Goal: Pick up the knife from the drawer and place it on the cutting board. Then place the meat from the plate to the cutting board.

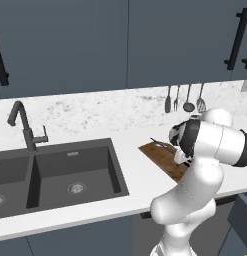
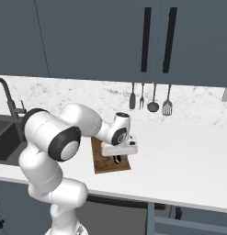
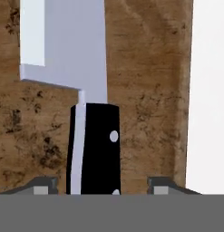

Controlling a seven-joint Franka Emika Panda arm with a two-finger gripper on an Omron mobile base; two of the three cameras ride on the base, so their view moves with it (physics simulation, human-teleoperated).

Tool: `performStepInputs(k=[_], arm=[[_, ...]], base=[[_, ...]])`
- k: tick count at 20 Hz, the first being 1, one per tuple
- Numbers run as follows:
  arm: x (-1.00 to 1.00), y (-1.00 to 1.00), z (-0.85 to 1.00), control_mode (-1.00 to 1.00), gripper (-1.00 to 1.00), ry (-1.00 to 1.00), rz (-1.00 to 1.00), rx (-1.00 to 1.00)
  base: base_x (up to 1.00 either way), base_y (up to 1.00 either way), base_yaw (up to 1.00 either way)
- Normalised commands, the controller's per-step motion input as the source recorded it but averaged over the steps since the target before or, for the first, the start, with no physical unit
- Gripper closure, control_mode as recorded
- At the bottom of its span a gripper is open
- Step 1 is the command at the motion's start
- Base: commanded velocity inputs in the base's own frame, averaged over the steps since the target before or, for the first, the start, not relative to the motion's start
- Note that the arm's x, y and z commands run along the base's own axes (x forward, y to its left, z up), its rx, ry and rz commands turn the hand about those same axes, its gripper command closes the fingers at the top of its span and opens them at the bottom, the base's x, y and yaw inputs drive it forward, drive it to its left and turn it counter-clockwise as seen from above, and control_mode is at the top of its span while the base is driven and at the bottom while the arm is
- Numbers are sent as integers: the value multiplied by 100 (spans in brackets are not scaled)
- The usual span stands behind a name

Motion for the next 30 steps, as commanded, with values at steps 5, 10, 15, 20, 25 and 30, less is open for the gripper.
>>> performStepInputs(k=[5,10,15,20,25,30], arm=[[-34,0,6,-100,-100,0,0,0],[-39,1,31,-100,-100,-5,0,0],[-51,18,61,-100,-100,-16,0,0],[-48,21,58,-100,-100,-13,0,0],[-82,25,59,-100,-100,-19,0,0],[-60,32,69,-100,-100,-18,0,0]], base=[[0,0,0],[0,0,0],[0,0,0],[0,0,0],[0,0,0],[0,0,0]])
